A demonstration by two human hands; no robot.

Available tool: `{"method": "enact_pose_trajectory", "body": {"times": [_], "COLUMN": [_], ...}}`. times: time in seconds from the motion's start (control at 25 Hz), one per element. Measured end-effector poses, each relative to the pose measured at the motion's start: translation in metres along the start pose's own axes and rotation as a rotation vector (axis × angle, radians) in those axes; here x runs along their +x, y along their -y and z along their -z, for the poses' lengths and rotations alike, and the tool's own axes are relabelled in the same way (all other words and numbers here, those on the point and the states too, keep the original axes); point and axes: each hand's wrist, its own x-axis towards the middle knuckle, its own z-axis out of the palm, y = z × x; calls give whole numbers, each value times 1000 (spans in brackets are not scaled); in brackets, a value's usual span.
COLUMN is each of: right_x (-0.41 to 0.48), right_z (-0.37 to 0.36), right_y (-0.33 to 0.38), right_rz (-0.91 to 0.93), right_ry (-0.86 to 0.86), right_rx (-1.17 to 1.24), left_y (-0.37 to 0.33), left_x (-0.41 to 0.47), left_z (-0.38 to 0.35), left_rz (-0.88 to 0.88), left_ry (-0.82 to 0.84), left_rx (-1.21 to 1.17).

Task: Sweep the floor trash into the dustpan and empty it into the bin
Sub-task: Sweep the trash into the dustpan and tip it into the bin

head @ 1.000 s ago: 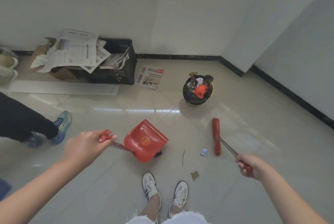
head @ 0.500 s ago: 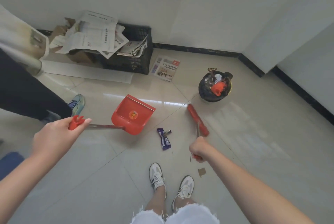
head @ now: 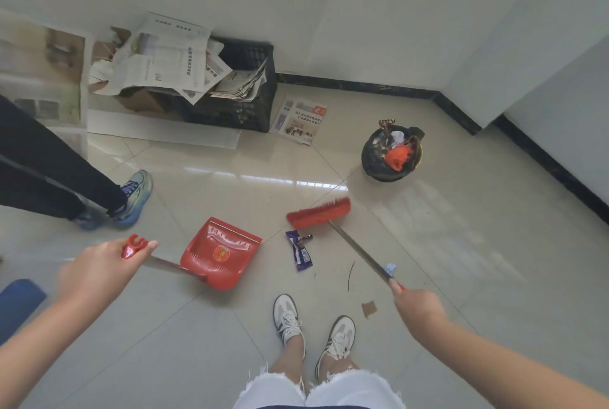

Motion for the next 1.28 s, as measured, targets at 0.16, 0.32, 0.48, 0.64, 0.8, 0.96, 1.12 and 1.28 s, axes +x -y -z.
{"method": "enact_pose_trajectory", "body": {"times": [0.16,0.32,0.48,0.64,0.8,0.96,1.12,1.28], "right_x": [-24,-58,-87,-78,-39,0,26,30], "right_z": [-55,-69,-90,-94,-50,-7,31,55], "right_y": [-65,-127,-143,-95,-47,-5,0,-51], "right_rz": [-31,-152,-226,-132,-27,90,183,176], "right_ry": [74,50,40,-21,-111,-135,-142,-157], "right_rx": [-161,98,369,502,550,579,351,-71], "left_y": [-11,-48,-83,-91,-52,24,90,91], "left_x": [5,7,4,1,-4,-13,-10,-14], "left_z": [-1,-7,-8,-2,4,-4,-13,19], "left_rz": [-59,-197,-267,-243,-139,63,187,179], "left_ry": [6,39,27,13,-58,-26,24,48], "left_rx": [4,63,98,72,-44,-169,-279,-142]}}
